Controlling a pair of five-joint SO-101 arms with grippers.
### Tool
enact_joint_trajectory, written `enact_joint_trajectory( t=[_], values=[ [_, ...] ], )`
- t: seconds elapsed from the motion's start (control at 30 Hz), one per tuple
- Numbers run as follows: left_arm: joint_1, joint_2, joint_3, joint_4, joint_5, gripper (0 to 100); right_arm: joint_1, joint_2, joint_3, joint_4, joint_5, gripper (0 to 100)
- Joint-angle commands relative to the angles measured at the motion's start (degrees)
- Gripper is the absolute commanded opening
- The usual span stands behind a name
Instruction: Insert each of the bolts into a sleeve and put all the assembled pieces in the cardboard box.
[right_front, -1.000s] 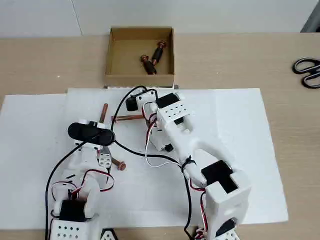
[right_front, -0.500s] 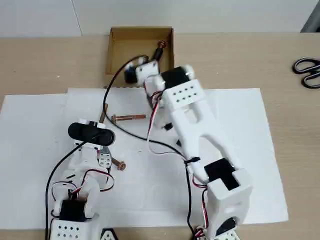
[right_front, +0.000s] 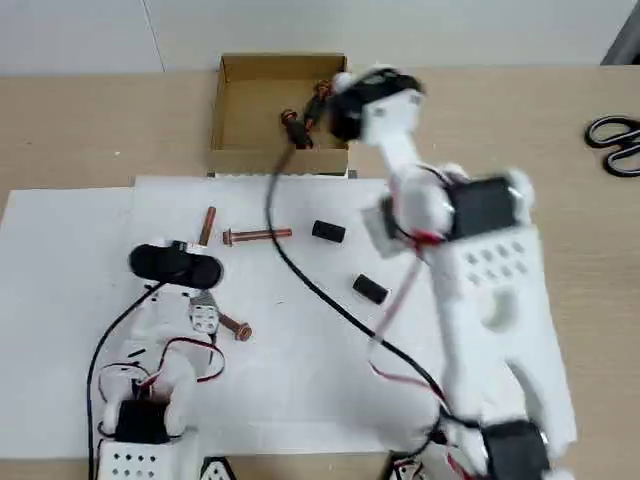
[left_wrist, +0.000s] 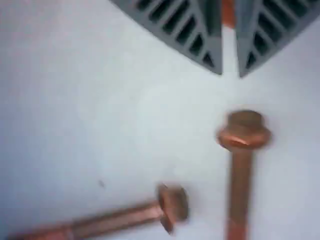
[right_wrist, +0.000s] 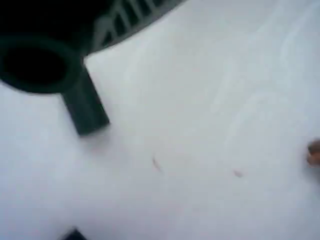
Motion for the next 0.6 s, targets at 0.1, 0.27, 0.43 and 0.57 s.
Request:
enact_joint_trajectory(
  t=[0.1, 0.27, 0.43, 0.57],
  values=[
    [-2.3, 0.0, -14.2, 9.8, -0.5, 1, 4.8, -19.6, 15.8, -1.6, -0.4, 0.4],
    [-2.5, 0.1, -19.4, 17.1, -0.8, 1, 8.4, -30.5, 26.9, -5.8, -3.7, 0.4],
    [-3.0, 4.2, -22.9, 18.3, -0.9, 1, 11.4, -37.7, 36.8, -6.5, -3.8, 0.4],
    [-4.8, 17.7, -31.5, 18.0, -0.6, 1, 13.2, -42.1, 41.8, -6.4, -3.8, 0.4]
  ],
)
